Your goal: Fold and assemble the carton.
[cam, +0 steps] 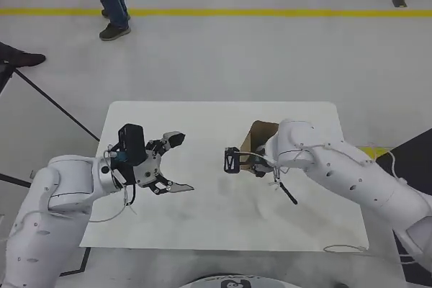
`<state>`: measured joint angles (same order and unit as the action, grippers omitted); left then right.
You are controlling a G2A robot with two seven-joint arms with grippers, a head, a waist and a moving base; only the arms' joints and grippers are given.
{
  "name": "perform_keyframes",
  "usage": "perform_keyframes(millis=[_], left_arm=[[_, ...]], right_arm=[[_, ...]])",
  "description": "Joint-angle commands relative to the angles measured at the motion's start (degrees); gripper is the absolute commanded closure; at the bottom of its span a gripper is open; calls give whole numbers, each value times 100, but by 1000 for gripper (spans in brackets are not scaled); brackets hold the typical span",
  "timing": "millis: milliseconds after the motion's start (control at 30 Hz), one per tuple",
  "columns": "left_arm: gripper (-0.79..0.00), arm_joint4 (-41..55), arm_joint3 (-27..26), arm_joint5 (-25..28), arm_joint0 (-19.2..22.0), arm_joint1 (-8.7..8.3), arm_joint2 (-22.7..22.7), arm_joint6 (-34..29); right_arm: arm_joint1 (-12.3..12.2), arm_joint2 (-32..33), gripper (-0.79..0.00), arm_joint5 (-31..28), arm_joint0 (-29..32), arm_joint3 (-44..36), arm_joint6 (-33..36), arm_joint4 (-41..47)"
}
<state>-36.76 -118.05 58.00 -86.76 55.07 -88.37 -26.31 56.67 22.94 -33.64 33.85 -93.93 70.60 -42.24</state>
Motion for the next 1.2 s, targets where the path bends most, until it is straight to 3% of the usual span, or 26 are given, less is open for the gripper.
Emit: perform_keyframes(millis=[0, 200, 567, 633, 900, 1167], left_arm=[[-785, 0, 0, 0, 0, 0, 0, 0], [-785, 0, 0, 0, 0, 0, 0, 0], [-785, 0, 0, 0, 0, 0, 0, 0], [-785, 0, 0, 0, 0, 0, 0, 0], [-785, 0, 0, 0, 0, 0, 0, 0], [-785, 0, 0, 0, 0, 0, 0, 0]], right_arm=[[217, -235, 0, -101, -175, 340, -137, -114], [843, -771, 0, -273, -418, 1266, -618, -179], [873, -791, 0, -285, -425, 1304, -636, -172], [891, -883, 0, -85, -325, 1323, -628, -565], [1131, -1107, 0, 374, -23, 1448, -1152, -1464], [1379, -1186, 0, 315, 64, 1746, -1292, -1824]])
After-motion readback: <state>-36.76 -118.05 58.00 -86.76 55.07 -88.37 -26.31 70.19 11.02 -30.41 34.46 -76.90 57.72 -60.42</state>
